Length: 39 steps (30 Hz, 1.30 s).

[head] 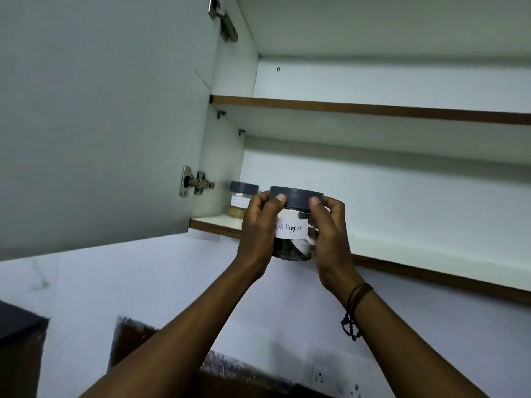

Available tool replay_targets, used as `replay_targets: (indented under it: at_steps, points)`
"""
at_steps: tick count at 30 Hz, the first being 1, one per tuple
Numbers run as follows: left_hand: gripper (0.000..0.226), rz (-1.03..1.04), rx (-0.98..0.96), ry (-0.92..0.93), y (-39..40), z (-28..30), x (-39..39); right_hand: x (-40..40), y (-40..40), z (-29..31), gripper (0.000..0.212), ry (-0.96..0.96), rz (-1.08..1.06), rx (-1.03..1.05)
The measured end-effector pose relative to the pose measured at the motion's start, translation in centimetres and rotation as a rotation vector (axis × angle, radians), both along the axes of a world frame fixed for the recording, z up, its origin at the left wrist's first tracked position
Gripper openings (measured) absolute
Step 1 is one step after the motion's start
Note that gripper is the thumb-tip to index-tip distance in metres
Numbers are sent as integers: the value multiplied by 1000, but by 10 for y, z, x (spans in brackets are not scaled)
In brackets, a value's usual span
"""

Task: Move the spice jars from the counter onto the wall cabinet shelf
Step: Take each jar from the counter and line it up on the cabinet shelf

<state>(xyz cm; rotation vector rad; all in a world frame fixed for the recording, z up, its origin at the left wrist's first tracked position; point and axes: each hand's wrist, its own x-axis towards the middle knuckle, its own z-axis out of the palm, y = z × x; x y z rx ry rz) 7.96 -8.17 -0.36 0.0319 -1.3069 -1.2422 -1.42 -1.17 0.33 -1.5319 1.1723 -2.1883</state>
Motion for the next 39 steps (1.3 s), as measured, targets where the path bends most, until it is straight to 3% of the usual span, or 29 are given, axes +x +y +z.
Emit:
replay_targets:
  at_steps: [6, 13, 22, 25, 30, 39]
  points:
    - [42, 131, -19, -104, -54, 36, -21, -28, -46, 47, 44, 59, -140, 84]
    - [37, 174, 72, -345, -138, 59, -51, -59, -116, 86, 28, 250, -272, 413]
    - [28, 272, 88, -549, -183, 73, -73, -74, -176, 89, 33, 337, -441, 511]
    - [19, 319, 51, -603, -196, 63, -77, -78, -188, 77, 28, 404, -420, 579]
    - [28, 497, -8, -697, -200, 62, -78, -83, -197, 65, 37, 516, -419, 636]
    - [26, 597, -4, -773, -196, 52, -70, -75, -193, 53, 31, 560, -321, 653]
